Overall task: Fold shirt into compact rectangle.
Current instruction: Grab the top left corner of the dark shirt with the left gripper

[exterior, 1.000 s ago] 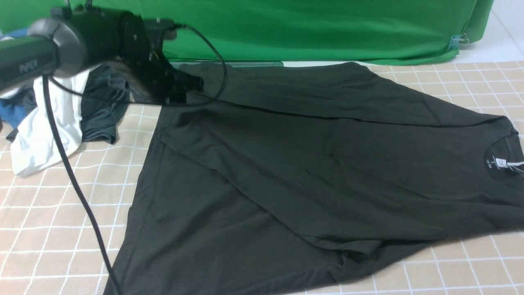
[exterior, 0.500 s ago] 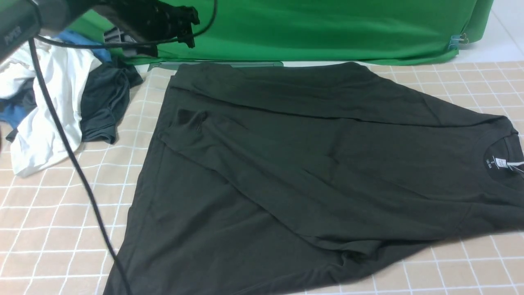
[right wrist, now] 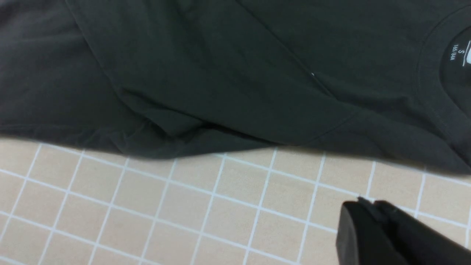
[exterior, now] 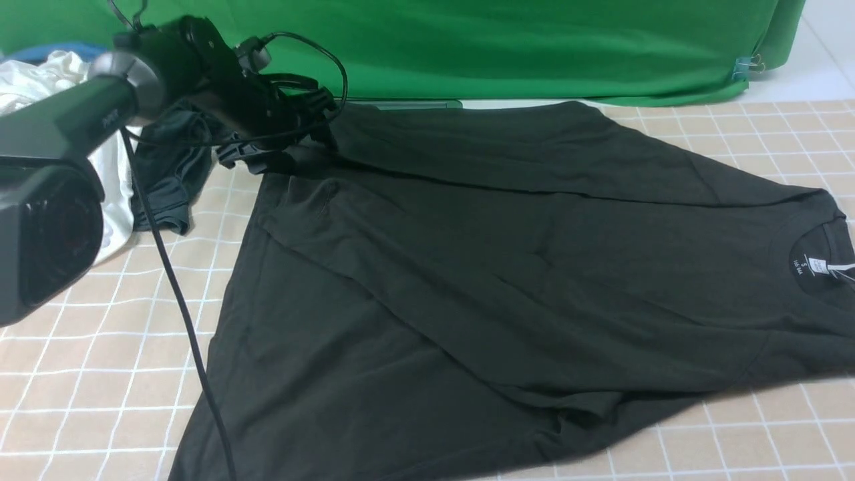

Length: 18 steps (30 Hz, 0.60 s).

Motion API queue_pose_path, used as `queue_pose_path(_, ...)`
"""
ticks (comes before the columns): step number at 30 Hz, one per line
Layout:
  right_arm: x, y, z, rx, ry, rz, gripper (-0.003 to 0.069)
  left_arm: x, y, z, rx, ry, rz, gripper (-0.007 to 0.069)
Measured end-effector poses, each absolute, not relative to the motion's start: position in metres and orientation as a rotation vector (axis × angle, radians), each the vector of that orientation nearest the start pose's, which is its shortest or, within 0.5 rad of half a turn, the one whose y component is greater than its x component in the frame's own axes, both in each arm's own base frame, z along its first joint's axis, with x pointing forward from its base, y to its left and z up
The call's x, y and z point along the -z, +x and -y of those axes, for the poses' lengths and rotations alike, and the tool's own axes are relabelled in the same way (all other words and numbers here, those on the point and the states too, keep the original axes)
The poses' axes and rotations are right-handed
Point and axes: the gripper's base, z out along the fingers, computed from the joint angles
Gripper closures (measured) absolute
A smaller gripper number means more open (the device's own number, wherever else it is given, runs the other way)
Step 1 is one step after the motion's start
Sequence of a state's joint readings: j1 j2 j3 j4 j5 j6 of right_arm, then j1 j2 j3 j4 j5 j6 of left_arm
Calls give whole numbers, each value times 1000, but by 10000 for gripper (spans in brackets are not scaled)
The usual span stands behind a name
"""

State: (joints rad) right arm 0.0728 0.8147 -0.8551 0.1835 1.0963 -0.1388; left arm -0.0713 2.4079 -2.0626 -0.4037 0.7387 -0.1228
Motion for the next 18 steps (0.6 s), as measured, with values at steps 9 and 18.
queue_pose_path(9, -335, 130, -24, -214, -224, -2516, 596, -168, 538, 66, 613, -377, -2447, 123)
queue_pose_path(18, -335, 130, -24, -214, -222, -2514, 591, -155, 543, 67, 645, -417, -2435, 244)
